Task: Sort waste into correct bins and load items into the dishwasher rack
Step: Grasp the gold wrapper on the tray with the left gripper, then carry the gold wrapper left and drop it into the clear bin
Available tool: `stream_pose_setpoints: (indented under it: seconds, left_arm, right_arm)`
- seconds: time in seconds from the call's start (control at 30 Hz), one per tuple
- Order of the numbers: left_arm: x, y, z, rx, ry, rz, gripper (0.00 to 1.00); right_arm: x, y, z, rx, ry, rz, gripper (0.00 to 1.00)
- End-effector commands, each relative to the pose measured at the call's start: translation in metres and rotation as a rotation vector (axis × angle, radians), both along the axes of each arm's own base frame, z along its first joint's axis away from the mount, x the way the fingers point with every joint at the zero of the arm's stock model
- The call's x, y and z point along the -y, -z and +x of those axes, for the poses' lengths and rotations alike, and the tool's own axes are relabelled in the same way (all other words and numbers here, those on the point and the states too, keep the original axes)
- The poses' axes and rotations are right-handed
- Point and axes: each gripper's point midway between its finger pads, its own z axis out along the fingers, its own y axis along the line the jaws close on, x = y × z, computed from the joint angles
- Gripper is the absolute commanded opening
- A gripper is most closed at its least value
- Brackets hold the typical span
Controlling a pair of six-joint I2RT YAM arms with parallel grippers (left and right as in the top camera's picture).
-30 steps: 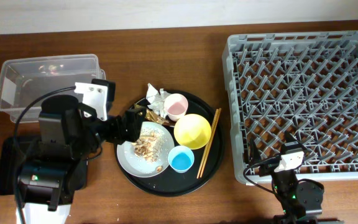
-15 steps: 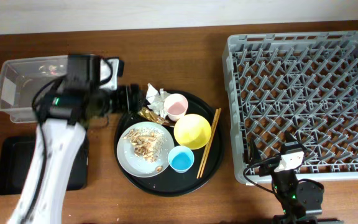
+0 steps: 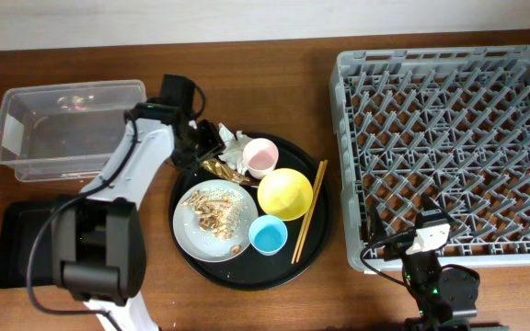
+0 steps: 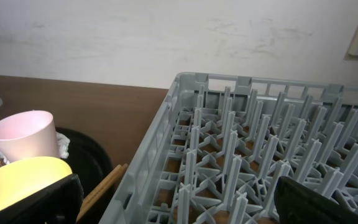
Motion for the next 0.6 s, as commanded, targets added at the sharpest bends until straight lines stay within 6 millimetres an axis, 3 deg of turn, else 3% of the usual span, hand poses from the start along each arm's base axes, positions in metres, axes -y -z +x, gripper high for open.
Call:
stream_pose_setpoints:
  seconds: [0.0,0.1,0.27,0.37,0.57]
  left_arm:
    - [0.010,0.018,0.003,-0.035,-0.055,0.031,0.62]
    - [0.010,0.029,0.004,-0.039,-0.050,0.062,0.62]
    - [0.003,0.038,0.003,-0.050,-0.059,0.105,0.53]
    - [0.003,0.039,0.000,-0.058,-0.056,0.108,0.37]
    - [0.002,0.040,0.000,-0.057,-0.055,0.125,0.33]
  right_arm:
    - [-0.001,0.003,0.000,-0.003,-0.001,0.000,0.99]
    - [-0.001,0.003,0.000,-0.002,-0.001,0.000,0.99]
    - [-0.001,0.003,0.000,-0.003,-0.001,0.000,0.99]
    - [-0.001,0.003,0.000,-0.003,-0.001,0.000,0.99]
    - [-0.001,0.003,0.000,-0.003,-0.001,0.000,0.99]
